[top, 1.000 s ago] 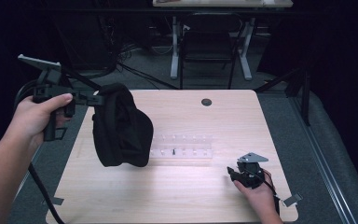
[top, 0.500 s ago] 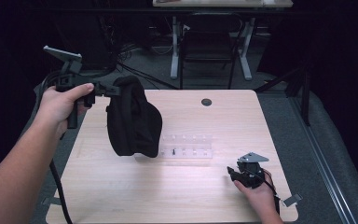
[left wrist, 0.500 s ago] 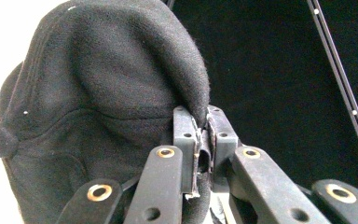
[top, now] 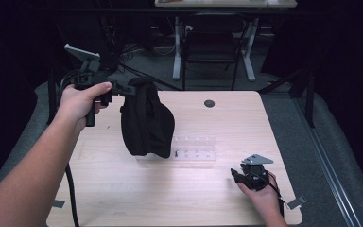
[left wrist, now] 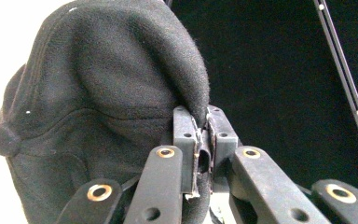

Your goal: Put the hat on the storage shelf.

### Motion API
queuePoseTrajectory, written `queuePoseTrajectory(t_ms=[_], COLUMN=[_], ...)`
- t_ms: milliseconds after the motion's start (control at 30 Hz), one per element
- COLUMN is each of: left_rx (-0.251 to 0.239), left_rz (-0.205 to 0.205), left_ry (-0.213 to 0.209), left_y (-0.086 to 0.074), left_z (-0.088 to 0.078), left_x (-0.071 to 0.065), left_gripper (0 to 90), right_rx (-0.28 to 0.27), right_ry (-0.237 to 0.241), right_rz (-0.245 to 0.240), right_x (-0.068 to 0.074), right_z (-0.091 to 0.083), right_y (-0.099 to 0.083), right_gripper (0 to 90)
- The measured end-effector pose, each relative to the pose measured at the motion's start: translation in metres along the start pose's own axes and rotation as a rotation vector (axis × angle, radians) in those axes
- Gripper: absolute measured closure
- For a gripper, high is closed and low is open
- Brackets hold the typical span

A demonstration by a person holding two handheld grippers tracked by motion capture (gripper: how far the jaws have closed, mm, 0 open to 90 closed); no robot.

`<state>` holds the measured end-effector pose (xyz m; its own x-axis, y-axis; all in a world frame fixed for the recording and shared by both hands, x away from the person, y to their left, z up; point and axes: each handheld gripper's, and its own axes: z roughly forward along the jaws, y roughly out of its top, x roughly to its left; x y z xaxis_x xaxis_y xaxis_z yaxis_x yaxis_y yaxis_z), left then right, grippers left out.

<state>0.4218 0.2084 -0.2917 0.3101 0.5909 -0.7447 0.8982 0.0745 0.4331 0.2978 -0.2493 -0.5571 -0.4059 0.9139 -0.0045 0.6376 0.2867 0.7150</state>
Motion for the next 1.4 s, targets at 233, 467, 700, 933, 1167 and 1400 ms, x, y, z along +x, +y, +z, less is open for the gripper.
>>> queuePoseTrajectory(t_ms=[233,467,700,933,1167,1400], left_rx=[0.005,0.006,0.011,0.014,0.032,0.05], left_rz=[-0.001,-0.003,0.009,0.01,0.027,0.044], left_ry=[0.005,0.031,0.044,0.069,0.051,0.038], left_y=[0.004,0.006,0.004,0.004,0.002,0.001], left_z=[0.013,0.018,0.017,0.024,0.036,0.044], left_x=[-0.004,-0.005,-0.007,-0.009,-0.018,-0.024], left_gripper=[85.1,85.1,85.1,84.9,84.8,84.8], right_rx=[-0.002,-0.007,-0.008,-0.013,-0.016,-0.005], right_ry=[0.002,-0.001,0.003,0.009,0.01,0.0], right_rz=[-0.001,0.004,0.005,0.003,0.002,-0.009], right_x=[-0.001,-0.002,-0.002,-0.002,-0.002,-0.002], right_z=[-0.001,-0.002,-0.002,-0.002,-0.002,-0.005], right_y=[0.0,0.0,0.001,0.001,0.001,0.002], right_gripper=[52.2,52.2,52.2,52.2,52.2,52.2])
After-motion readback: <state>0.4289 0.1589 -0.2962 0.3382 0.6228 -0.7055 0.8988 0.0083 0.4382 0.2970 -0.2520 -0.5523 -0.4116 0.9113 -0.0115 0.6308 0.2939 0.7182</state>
